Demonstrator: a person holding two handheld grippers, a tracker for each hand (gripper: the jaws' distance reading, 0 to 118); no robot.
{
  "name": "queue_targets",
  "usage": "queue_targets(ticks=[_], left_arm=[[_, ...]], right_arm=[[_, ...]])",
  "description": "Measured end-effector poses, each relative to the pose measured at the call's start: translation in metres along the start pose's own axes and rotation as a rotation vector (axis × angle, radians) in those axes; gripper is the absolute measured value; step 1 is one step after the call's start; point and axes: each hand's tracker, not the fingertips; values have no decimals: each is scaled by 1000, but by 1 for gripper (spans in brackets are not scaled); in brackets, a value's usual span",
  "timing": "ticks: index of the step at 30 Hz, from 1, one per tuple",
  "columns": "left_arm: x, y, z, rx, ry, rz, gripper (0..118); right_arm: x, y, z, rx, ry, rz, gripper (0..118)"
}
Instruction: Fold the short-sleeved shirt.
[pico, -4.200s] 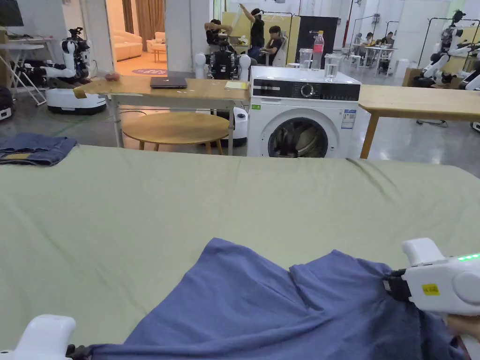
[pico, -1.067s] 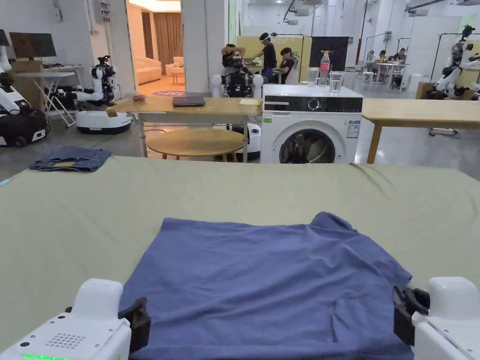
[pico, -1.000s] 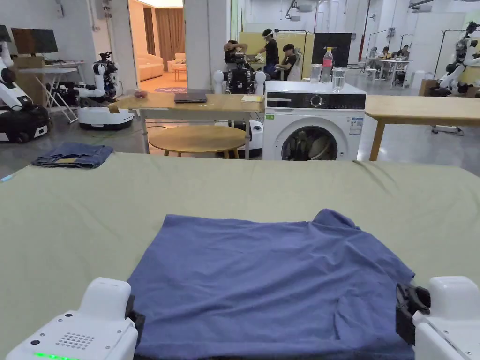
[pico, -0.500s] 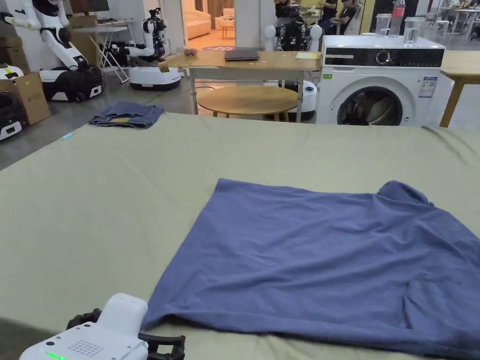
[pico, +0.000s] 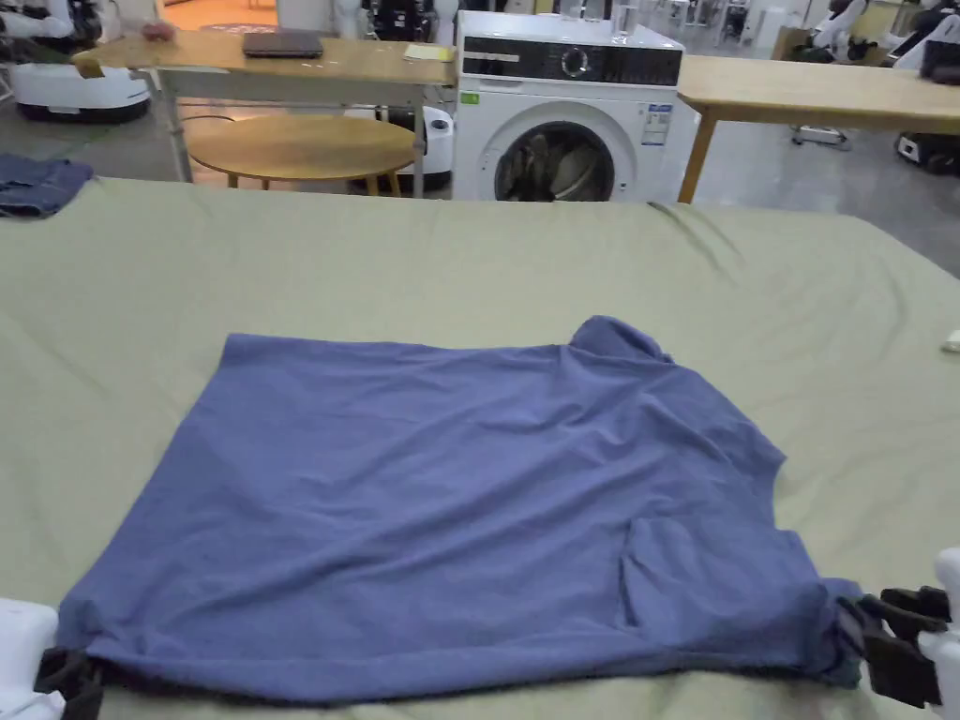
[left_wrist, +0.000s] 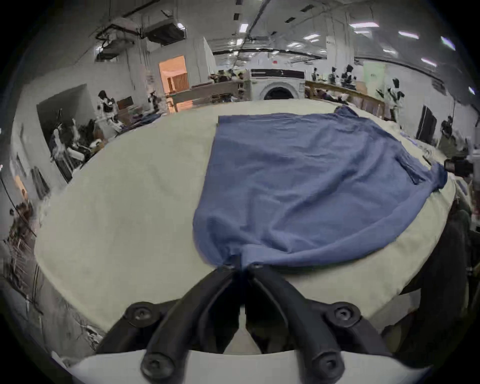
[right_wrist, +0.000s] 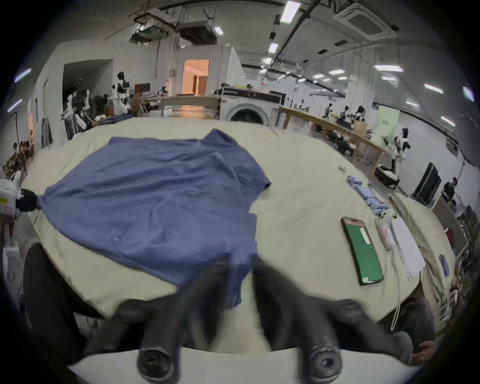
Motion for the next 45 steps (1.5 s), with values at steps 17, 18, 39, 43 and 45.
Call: queue_targets(ticks=[17, 18, 39, 43, 45], left_arm=[[4, 36, 12, 1, 119, -93, 0], [4, 47, 17, 19, 123, -101, 0], [7, 158, -111, -97, 180, -122, 34], [22, 133, -35, 84, 161, -91, 108], [24, 113, -10, 113, 151, -40, 108]], right_arm=[[7, -2, 5, 41, 141, -45, 2], [6, 9, 13, 70, 144, -43, 2], [12, 104, -121, 25, -22, -89, 30], [6, 96, -66, 118, 10, -29, 99], [-2, 87, -37, 158, 42, -7, 99]])
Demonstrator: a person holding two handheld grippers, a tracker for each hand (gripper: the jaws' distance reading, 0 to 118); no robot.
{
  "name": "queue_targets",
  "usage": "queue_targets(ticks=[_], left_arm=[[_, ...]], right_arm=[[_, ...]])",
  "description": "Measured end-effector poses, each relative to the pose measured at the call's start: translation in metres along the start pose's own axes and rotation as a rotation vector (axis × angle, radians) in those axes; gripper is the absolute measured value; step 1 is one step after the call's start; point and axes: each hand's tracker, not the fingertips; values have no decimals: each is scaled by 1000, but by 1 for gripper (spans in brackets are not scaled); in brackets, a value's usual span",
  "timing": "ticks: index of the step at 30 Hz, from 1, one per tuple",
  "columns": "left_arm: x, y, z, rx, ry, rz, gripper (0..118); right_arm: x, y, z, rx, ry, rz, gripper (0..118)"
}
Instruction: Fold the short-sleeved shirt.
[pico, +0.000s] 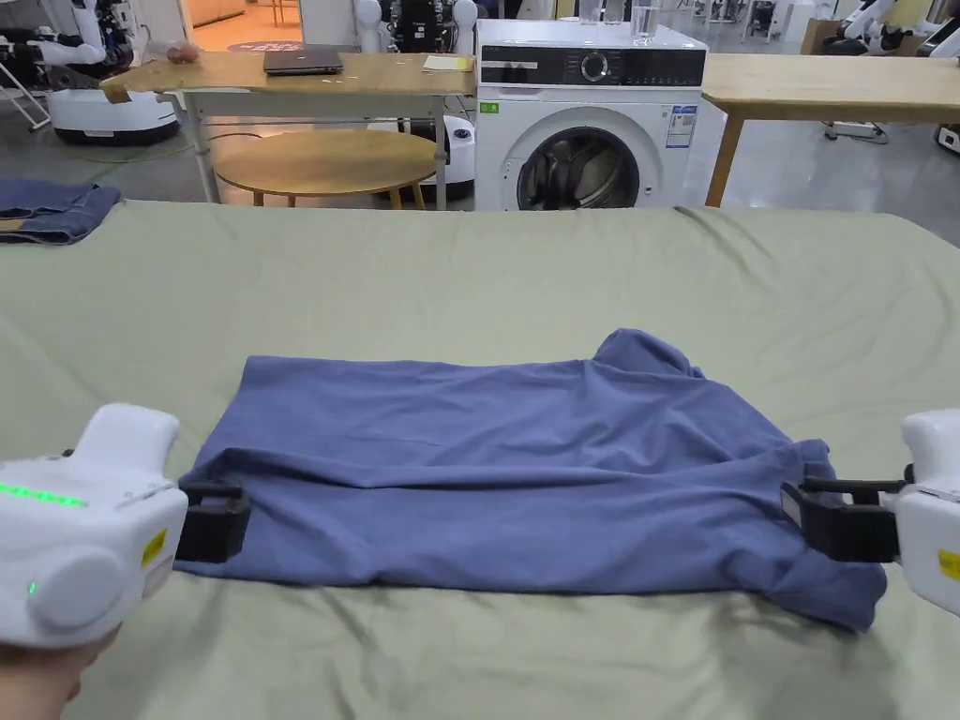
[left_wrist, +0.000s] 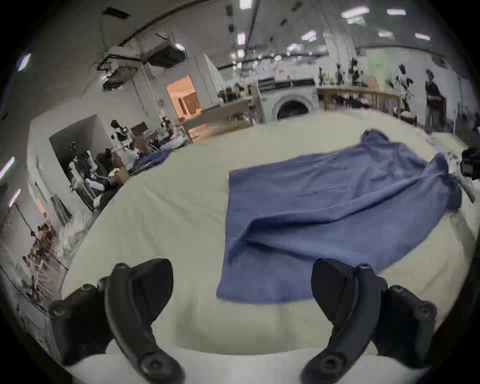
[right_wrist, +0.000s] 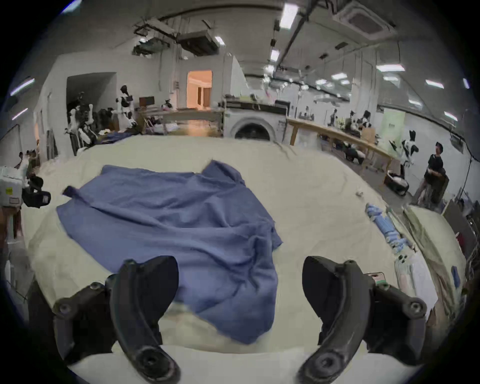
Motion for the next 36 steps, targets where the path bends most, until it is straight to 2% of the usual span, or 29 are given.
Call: queue_targets(ticks=[2, 3, 4, 5, 6, 7, 9, 14, 15, 16, 18, 21, 26, 29, 30, 31, 32, 33, 34, 35, 36], left_arm=[[1, -25, 22, -21, -15, 56, 107], [-1, -37, 27, -38, -41, 88, 96], [-4, -47, 29, -48, -74, 126, 67], [-7, -57, 31, -71, -89, 166, 22], [-9, -67, 31, -94, -67, 174, 0], [-11, -73, 32, -81, -47, 172, 0], [-23, -78, 25, -119, -50, 185, 0], [-37, -62, 8, -107, -42, 178, 0], [-38, -58, 1, -102, -39, 181, 4], [-39, -53, -7, -102, -19, 186, 32], [-42, -39, -32, -139, 19, 156, 114], [-37, -26, -61, -137, 45, 125, 118], [-30, -13, -124, -246, 73, 104, 116], [-22, -12, -141, -299, 43, 72, 106], [-22, -9, -138, -291, 36, 77, 98], [-22, -6, -131, -275, -37, 90, 79], [-18, -1, -116, -268, -98, 120, 47], [-12, 1, -107, -228, -48, 96, 12], [-6, 3, -102, -202, -17, 40, 2], [-1, 5, -97, -200, -11, 10, 2], [-2, 9, -94, -212, -20, 21, 2]], right_arm=[[-16, -7, 30, -6, 10, 12, 99], [-20, -11, 39, -12, 20, 15, 93], [-22, -15, 46, -12, 33, 21, 71], [-27, -19, 53, -2, 31, 25, 30], [-31, -23, 57, 18, -19, 29, 0], [-31, -26, 60, 35, -40, 31, 0], [-29, -27, 63, 12, -2, 33, 0], [-28, -33, 60, 13, -2, 9, 0], [-26, -33, 59, 10, 0, 3, 0], [-25, -34, 58, 8, -1, -2, 0], [-23, -36, 53, 5, -9, -9, 0], [-16, -36, 46, -8, -14, -13, 0], [-1, -40, 27, -39, -45, -18, 0], [7, -41, 13, -60, -66, -26, 0], [11, -41, 8, -66, -67, -29, 0], [14, -40, 3, -70, -63, -35, 4], [18, -39, -5, -84, -47, -47, 21], [21, -38, -15, -117, -10, -62, 62], [23, -39, -23, -139, -1, -76, 94], [24, -39, -33, -144, 2, -77, 111], [23, -39, -42, -136, -6, -73, 113]])
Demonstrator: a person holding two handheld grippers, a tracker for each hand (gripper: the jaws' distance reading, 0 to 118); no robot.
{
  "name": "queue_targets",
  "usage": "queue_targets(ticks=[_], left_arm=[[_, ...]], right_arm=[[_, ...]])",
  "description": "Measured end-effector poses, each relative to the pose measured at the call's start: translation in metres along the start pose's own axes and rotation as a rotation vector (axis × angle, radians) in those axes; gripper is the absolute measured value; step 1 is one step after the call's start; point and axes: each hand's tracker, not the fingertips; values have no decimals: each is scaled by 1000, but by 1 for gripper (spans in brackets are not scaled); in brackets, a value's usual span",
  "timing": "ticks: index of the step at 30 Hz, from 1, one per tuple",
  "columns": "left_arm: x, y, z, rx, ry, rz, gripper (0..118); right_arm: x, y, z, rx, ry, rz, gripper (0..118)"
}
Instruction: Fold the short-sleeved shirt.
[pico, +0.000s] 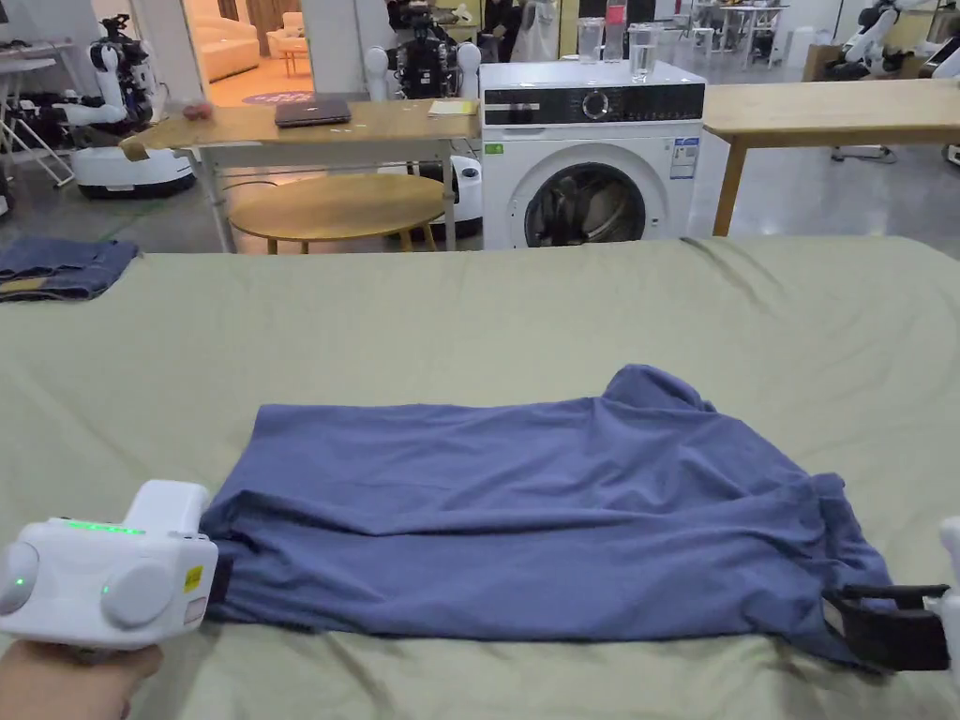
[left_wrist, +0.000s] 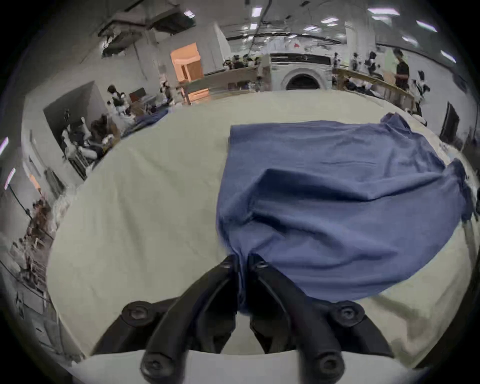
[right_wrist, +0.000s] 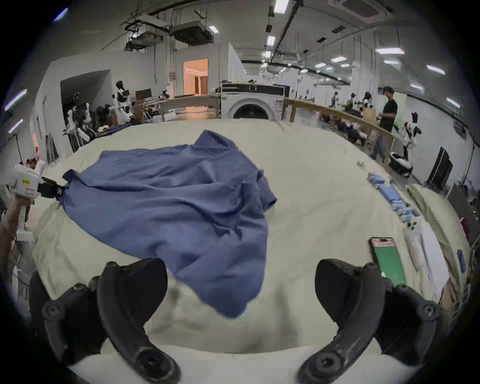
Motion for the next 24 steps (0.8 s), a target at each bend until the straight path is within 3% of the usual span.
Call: queue_targets(ticks=[3, 4, 5, 6, 8, 14, 18, 24], left_arm=[[-1, 2, 3, 1, -8, 4, 2], [-2, 3, 2, 0, -10, 11, 2], [-3, 3, 2, -5, -17, 20, 2], [-3, 2, 1, -7, -18, 24, 2], [-8, -1, -1, -14, -28, 29, 2], [-22, -17, 47, 83, -78, 116, 1], [-24, -35, 94, 111, -185, 116, 1], [-29, -85, 131, 89, -199, 115, 1]], right_arm=[[-5, 4, -25, -51, -9, 26, 112], [-6, 4, -32, -88, 11, 40, 99], [-7, 4, -38, -93, 22, 36, 63], [7, -1, -55, -98, 18, 36, 5], [12, -1, -54, -87, 97, 10, 4], [13, 14, 25, 9, 99, 4, 4], [18, 18, 84, 58, 106, 39, 4], [29, -4, 128, -48, 163, 4, 4]])
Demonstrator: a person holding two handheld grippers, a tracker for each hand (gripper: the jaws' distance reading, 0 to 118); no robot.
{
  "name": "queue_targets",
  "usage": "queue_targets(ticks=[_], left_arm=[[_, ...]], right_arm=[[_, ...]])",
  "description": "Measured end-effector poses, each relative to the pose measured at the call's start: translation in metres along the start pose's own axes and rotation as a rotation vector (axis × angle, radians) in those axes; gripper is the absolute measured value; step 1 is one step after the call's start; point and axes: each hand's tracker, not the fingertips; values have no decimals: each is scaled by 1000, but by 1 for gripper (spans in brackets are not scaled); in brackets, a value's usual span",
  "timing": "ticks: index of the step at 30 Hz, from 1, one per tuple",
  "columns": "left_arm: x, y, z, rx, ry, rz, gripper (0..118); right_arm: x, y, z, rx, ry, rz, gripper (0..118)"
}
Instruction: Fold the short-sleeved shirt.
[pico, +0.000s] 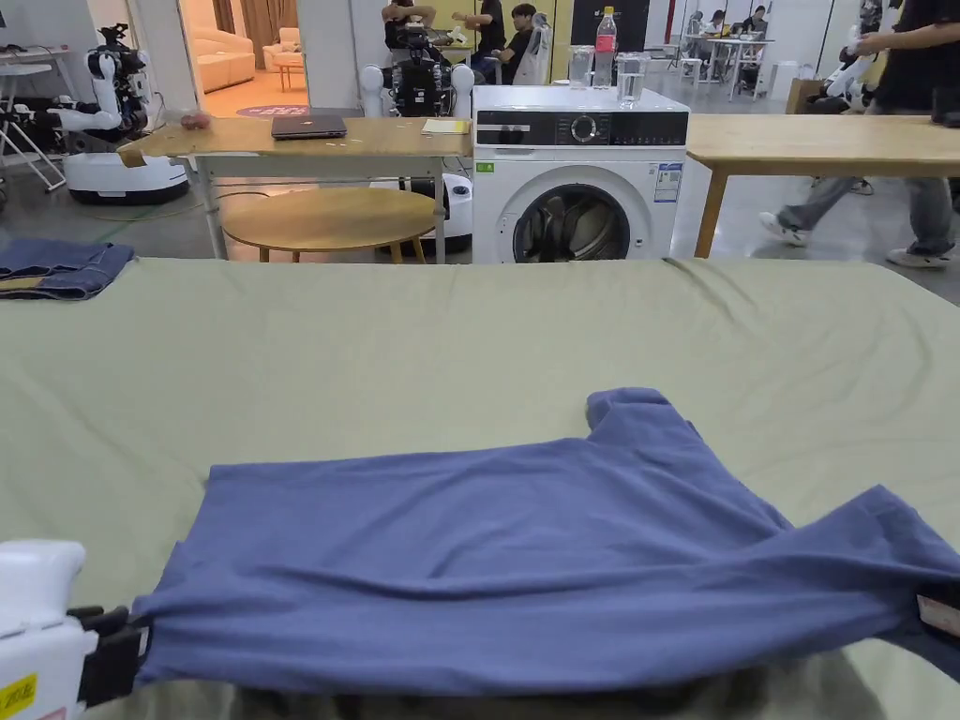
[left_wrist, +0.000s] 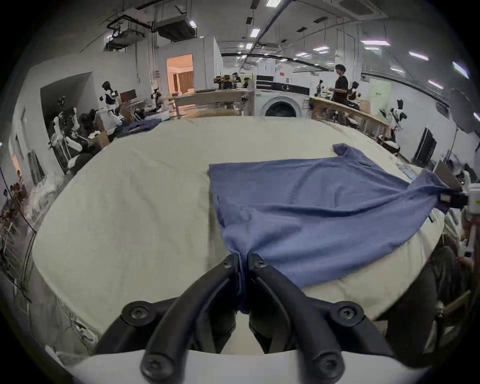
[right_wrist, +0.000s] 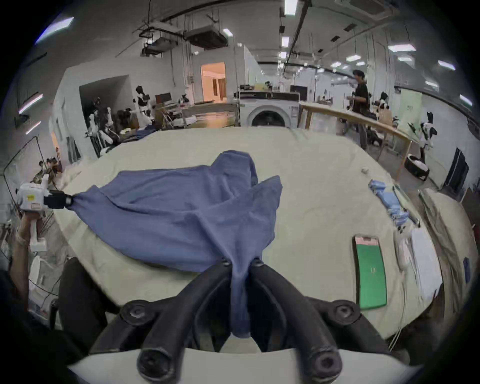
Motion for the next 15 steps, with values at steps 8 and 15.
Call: queue_targets(ticks=[8, 15], left_arm=[[-22, -64, -22, -39, -25, 178, 19], [-2, -9, 22, 183, 154, 8, 90]], right_arm=[[6, -55, -49, -126, -34, -67, 20], [-34, -6, -6, 221, -82, -49, 110]])
